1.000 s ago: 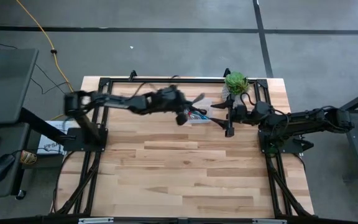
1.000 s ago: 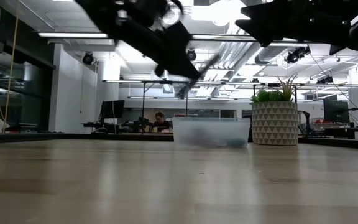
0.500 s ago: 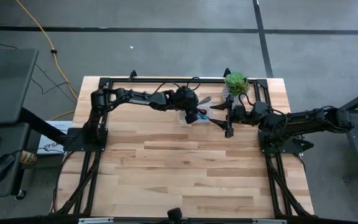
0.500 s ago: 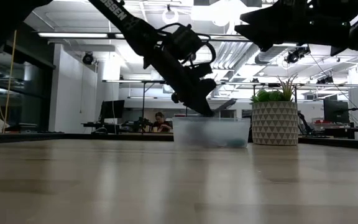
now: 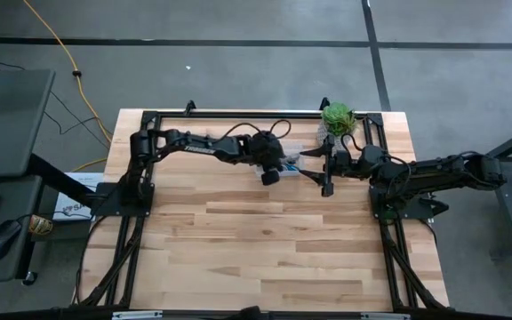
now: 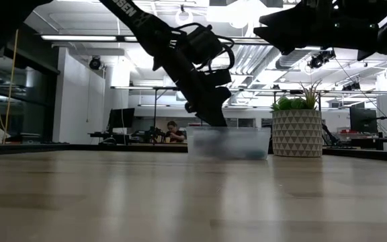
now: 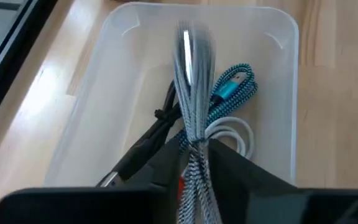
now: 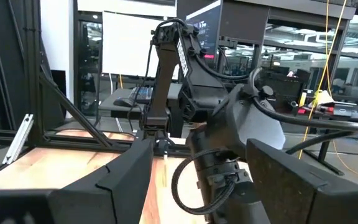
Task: Pick and place USB-C Cables
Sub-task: Put the black and white charger cable into the transparent bin, then return to Home Position
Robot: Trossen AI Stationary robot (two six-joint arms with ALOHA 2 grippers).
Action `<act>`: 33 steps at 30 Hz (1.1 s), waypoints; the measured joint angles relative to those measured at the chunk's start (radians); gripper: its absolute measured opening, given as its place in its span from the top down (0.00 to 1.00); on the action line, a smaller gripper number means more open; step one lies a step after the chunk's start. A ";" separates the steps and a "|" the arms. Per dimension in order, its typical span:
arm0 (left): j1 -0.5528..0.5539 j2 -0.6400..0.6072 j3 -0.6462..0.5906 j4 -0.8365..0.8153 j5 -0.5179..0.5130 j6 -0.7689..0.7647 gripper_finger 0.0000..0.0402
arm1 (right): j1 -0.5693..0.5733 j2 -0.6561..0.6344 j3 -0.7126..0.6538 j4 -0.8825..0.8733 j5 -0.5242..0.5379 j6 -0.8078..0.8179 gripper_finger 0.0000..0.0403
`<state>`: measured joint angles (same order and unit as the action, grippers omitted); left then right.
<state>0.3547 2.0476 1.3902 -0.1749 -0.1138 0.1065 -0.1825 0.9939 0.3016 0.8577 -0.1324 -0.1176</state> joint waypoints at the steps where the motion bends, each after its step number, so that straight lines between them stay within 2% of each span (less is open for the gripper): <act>1: 0.000 -0.001 0.012 -0.021 0.000 0.001 0.82 | 0.000 0.000 0.000 0.000 0.003 -0.006 0.38; 5: 0.000 -0.010 0.081 -0.120 -0.003 0.002 0.69 | 0.000 0.000 0.000 0.000 0.010 -0.018 0.38; 9: -0.001 -0.023 0.165 -0.288 -0.003 -0.022 0.59 | 0.000 0.000 0.000 0.000 0.011 -0.018 0.38; 11: -0.004 -0.067 0.169 -0.353 0.005 -0.052 0.56 | 0.000 0.000 0.000 0.008 0.012 -0.020 0.38; 13: -0.020 -0.124 0.139 -0.326 0.005 -0.074 0.55 | 0.000 -0.001 0.000 0.028 0.012 -0.021 0.38; 16: -0.060 -0.270 0.007 -0.231 0.006 -0.096 0.56 | 0.000 -0.007 0.000 0.051 0.012 -0.022 0.38; 23: -0.192 -0.726 -0.486 0.283 -0.002 -0.113 0.61 | -0.001 -0.030 0.000 0.065 0.013 -0.022 0.38; 27: -0.257 -0.939 -0.719 0.530 -0.003 -0.114 0.62 | -0.001 -0.035 0.000 0.071 0.017 -0.018 0.38; 29: -0.285 -1.022 -0.800 0.596 -0.003 -0.114 0.61 | -0.001 -0.034 0.000 0.077 0.017 -0.017 0.38; 33: -0.333 -1.154 -0.893 0.622 -0.007 -0.119 0.61 | -0.001 -0.034 0.000 0.080 0.016 0.047 0.38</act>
<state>0.0216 0.8938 0.4976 0.4466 -0.1204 -0.0128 -0.1833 0.9596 0.3012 0.9377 -0.1163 -0.0711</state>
